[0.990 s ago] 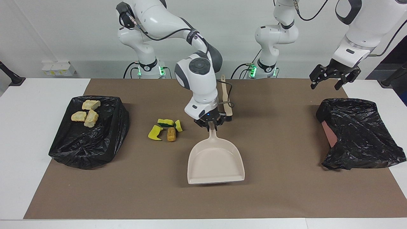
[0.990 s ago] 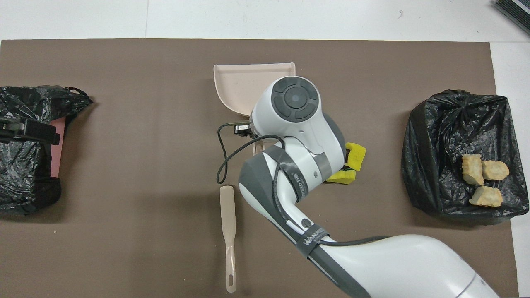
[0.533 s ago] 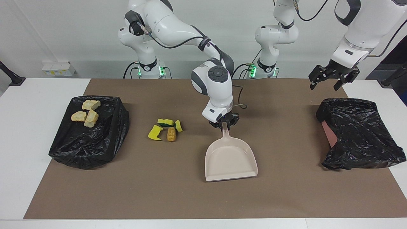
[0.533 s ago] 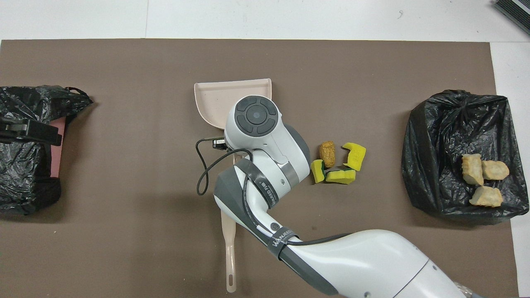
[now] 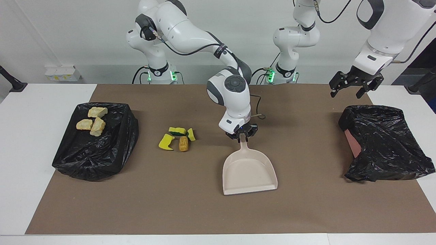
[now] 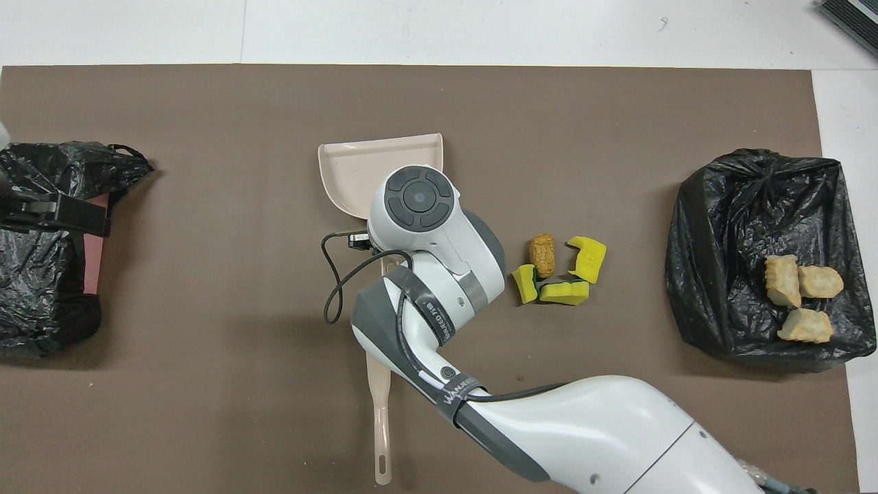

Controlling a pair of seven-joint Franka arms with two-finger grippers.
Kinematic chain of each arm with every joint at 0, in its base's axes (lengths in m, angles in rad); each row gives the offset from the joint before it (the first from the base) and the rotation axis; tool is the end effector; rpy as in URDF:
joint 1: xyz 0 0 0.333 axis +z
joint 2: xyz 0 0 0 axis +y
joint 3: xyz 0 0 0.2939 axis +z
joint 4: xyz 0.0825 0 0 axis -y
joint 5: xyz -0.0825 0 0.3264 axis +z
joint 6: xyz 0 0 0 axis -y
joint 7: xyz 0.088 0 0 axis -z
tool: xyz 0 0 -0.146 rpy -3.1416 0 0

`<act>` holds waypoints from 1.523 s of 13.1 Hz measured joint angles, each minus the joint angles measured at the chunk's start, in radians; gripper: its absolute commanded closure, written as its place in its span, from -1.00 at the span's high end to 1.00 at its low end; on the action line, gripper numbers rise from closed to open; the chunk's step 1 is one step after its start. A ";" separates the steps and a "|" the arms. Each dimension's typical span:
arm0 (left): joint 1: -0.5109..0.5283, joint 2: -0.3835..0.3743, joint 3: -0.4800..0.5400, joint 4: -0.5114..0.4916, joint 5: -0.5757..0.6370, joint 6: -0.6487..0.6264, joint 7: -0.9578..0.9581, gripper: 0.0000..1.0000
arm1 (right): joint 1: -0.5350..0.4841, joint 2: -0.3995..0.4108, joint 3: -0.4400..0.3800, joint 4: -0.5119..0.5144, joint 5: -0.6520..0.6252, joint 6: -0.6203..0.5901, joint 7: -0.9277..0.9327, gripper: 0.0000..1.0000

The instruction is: Sweep and dump trash in bin

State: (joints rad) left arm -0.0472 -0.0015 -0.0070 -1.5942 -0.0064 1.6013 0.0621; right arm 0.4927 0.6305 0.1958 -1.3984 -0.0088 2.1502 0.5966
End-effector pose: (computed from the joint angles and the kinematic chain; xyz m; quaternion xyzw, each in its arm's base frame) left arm 0.4987 -0.0280 0.5571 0.9983 -0.0580 0.0043 0.0032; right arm 0.5359 0.4093 0.3233 -0.9961 -0.0258 -0.0216 0.0815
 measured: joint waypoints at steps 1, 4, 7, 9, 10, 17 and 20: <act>-0.002 0.008 -0.002 -0.002 0.000 0.017 0.000 1.00 | 0.002 0.000 0.000 0.000 -0.009 -0.003 -0.002 0.83; -0.030 0.041 -0.005 -0.013 -0.001 0.086 -0.006 1.00 | 0.004 -0.022 0.000 0.002 -0.021 -0.056 -0.004 1.00; -0.069 0.080 -0.006 -0.016 -0.001 0.147 -0.028 1.00 | 0.004 -0.104 0.000 -0.036 -0.019 -0.118 -0.017 1.00; -0.097 0.108 -0.006 -0.019 -0.001 0.191 -0.065 1.00 | 0.003 -0.191 0.001 -0.123 -0.003 -0.128 -0.020 1.00; -0.117 0.127 -0.006 -0.021 -0.001 0.216 -0.087 1.00 | 0.005 -0.245 0.004 -0.185 0.013 -0.130 -0.024 1.00; -0.258 0.243 -0.008 -0.027 0.000 0.344 -0.281 1.00 | 0.131 -0.460 0.017 -0.558 0.186 -0.003 0.017 1.00; -0.317 0.298 -0.008 -0.028 0.000 0.400 -0.375 1.00 | 0.209 -0.459 0.017 -0.674 0.187 0.138 0.064 1.00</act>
State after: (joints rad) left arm -0.3644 0.2967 -0.0154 -1.6227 -0.0059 2.0017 -0.3125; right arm 0.7017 0.1718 0.2130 -2.0725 0.1786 2.2885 0.6608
